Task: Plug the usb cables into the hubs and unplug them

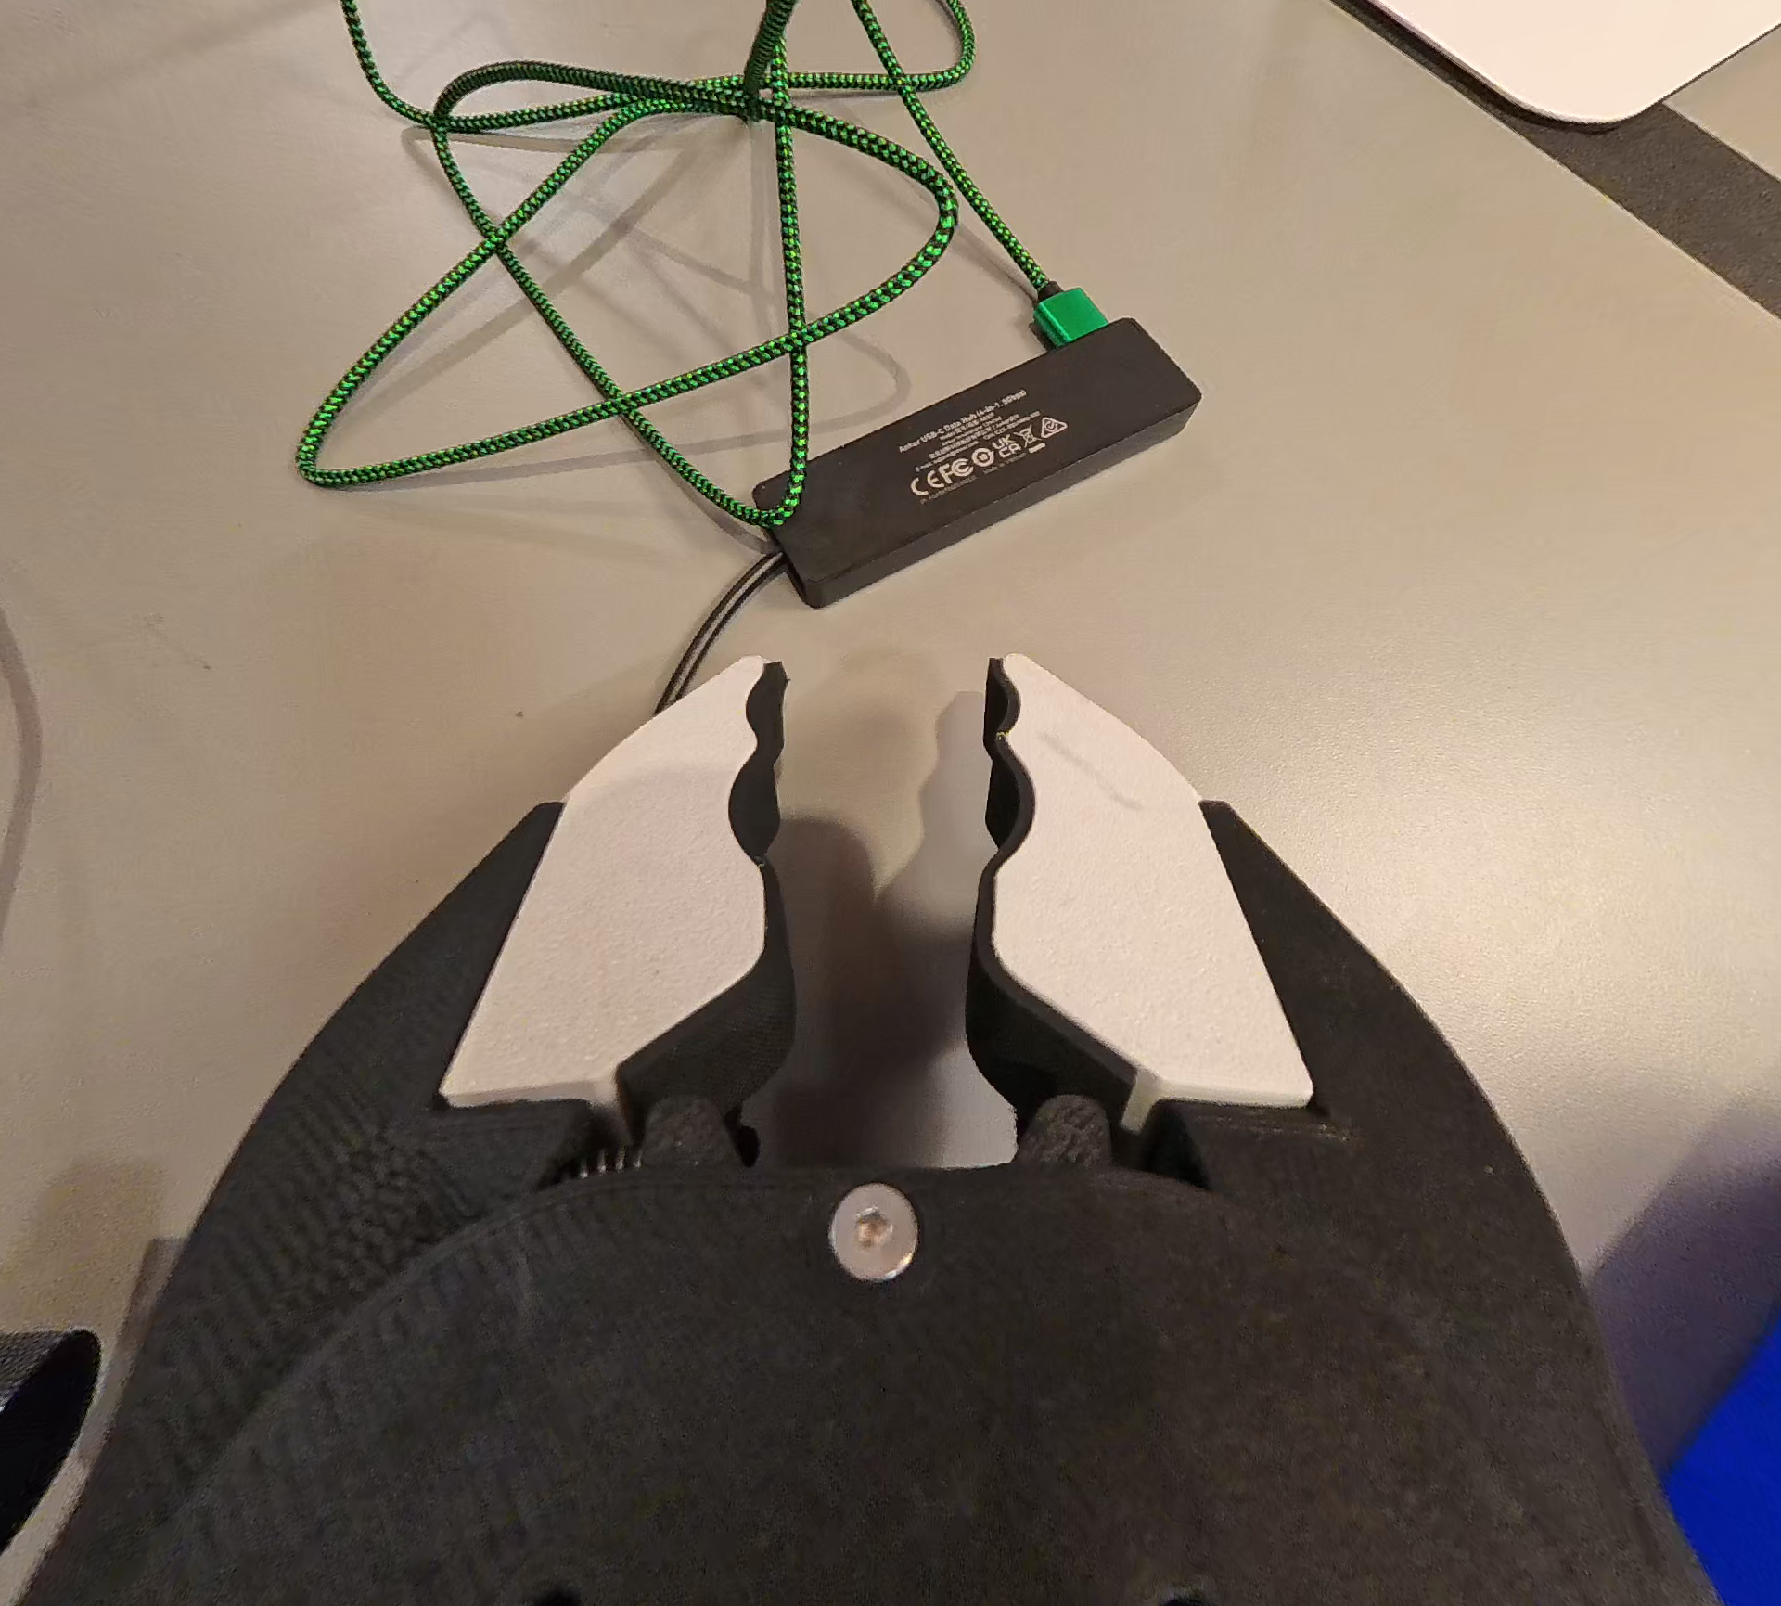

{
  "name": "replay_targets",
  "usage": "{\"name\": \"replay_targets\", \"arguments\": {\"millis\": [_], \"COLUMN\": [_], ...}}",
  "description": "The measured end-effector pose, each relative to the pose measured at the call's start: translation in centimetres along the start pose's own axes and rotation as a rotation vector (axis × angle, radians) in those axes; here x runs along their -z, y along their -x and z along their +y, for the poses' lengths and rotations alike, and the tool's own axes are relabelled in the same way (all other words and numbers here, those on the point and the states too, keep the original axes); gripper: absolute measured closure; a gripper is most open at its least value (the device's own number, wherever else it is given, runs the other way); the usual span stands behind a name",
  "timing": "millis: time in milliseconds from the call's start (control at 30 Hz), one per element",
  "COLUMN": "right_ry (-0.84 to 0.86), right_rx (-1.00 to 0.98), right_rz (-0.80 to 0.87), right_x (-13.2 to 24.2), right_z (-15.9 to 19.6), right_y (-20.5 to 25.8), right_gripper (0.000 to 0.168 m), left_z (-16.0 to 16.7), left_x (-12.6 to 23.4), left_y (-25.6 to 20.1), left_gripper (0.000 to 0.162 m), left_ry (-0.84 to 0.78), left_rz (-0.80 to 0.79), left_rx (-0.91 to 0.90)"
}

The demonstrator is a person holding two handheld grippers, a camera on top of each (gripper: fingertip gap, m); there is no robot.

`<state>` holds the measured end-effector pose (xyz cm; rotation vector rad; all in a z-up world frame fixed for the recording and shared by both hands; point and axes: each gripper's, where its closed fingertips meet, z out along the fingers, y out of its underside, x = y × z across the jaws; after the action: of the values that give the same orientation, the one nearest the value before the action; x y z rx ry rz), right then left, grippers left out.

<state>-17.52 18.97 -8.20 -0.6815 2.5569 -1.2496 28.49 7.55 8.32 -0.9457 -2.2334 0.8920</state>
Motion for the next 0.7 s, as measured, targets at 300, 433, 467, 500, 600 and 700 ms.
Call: {"name": "replay_targets", "arguments": {"millis": [300,433,467,500,600,700], "right_ry": [-0.016,-0.093,-0.126,-0.167,-0.314,-0.406], "right_rx": [0.021,-0.006,0.002,0.005,0.015,0.036], "right_rz": [0.022,0.036,0.038,0.021,-0.094,-0.202], "right_x": [0.0,1.3,1.9,2.5,4.2,4.6], "right_z": [-0.5,-2.6,-3.4,-4.4,-7.6,-10.0], "right_y": [0.1,0.6,0.8,1.4,4.1,6.4], "right_gripper": [0.129,0.130,0.130,0.131,0.135,0.130], "left_z": [-3.2,-2.7,-2.4,-2.0,-0.3,1.4], "left_x": [-10.3,-15.4,-16.5,-17.5,-19.6,-21.1], "left_y": [-16.5,-21.3,-22.2,-23.1,-25.3,-26.5], "left_gripper": [0.160,0.160,0.160,0.160,0.160,0.159], "left_ry": [-0.110,-0.098,-0.089,-0.075,-0.023,0.080], "left_rz": [0.437,0.544,0.553,0.572,0.633,0.672], "left_rx": [-0.401,-0.539,-0.571,-0.607,-0.714,-0.784]}}
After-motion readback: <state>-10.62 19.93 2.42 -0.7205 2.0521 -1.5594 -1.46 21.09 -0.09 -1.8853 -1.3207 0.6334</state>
